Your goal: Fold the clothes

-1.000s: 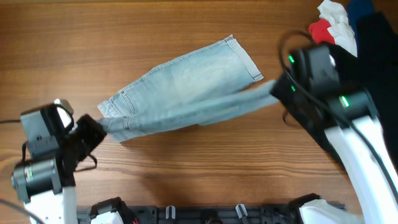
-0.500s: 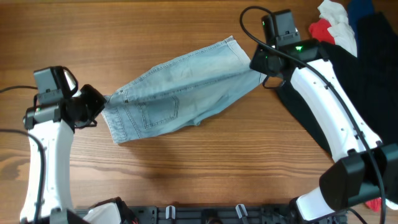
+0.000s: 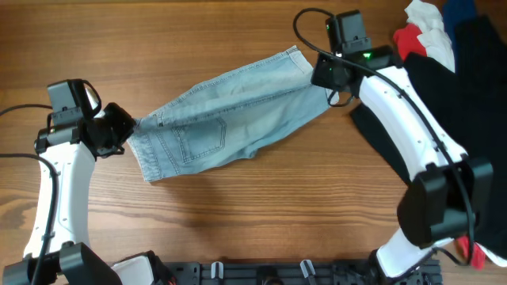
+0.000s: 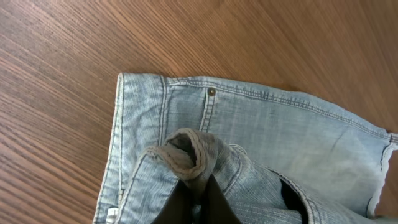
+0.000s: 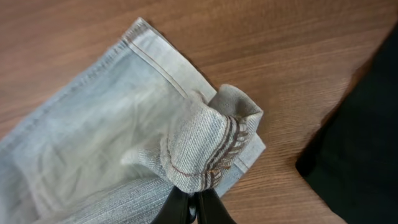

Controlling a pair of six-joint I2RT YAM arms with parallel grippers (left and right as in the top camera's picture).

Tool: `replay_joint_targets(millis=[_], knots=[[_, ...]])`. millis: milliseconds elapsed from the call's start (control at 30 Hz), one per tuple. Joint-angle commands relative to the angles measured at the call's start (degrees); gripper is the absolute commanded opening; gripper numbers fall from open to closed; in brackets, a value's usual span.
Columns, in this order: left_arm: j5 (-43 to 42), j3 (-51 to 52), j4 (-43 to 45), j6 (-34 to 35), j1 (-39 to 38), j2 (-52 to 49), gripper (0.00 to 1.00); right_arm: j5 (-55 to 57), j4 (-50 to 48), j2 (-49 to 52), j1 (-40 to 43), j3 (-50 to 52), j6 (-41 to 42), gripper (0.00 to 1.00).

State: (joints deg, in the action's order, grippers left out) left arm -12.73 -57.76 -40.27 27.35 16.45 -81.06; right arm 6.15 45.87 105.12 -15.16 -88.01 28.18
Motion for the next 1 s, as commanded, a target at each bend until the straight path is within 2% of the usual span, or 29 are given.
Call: replay_joint_targets(millis=[0, 200, 233, 267, 300, 333, 367, 400, 467, 733, 967], knots=[[5.09, -1.18, 1.09, 0.15, 0.63, -0.39, 0.04, 3.17, -0.98, 2.43, 1.73, -1.77, -1.16, 0.04], [5.09, -1.18, 1.86, 0.15, 0.63, -0.39, 0.05, 2.93, -5.42, 2.99, 1.73, -1.77, -1.18, 0.04], [5.09, -1.18, 2.01, 0.15, 0.63, -0.39, 0.1, 2.71, -6.21, 3.02, 1.73, -1.77, -1.18, 0.05], [5.09, -1.18, 2.16, 0.13, 0.63, -0.39, 0.19, 2.71, -6.75, 3.02, 1.73, -1.77, -1.14, 0.19], [5.09, -1.18, 2.19, 0.13, 0.63, -0.39, 0.37, 2.71, -7.63, 3.04, 1.73, -1.77, -1.16, 0.49], [5.09, -1.18, 2.21, 0.13, 0.63, -0.39, 0.48, 2.67, -8.31, 3.04, 1.73, -1.77, -1.16, 0.66], [5.09, -1.18, 2.21, 0.13, 0.63, -0.39, 0.55, 2.47, -9.09, 3.04, 1.73, -1.77, -1.22, 0.79], [5.09, -1.18, 2.19, 0.13, 0.63, -0.39, 0.64, 2.29, -9.64, 3.04, 1.73, -1.77, -1.2, 0.85], [5.09, -1.18, 2.19, 0.13, 0.66, -0.39, 0.78, 2.29, -10.12, 3.04, 1.73, -1.77, -1.18, 0.88], [5.09, -1.18, 1.55, 0.13, 0.66, -0.39, 0.79, 2.32, -7.74, 3.04, 1.75, -1.73, -1.18, 0.88], [4.55, -0.96, -1.42, 0.17, 0.63, -0.39, 0.8, 2.8, 1.64, 3.32, 1.75, -0.94, -0.98, 0.89]])
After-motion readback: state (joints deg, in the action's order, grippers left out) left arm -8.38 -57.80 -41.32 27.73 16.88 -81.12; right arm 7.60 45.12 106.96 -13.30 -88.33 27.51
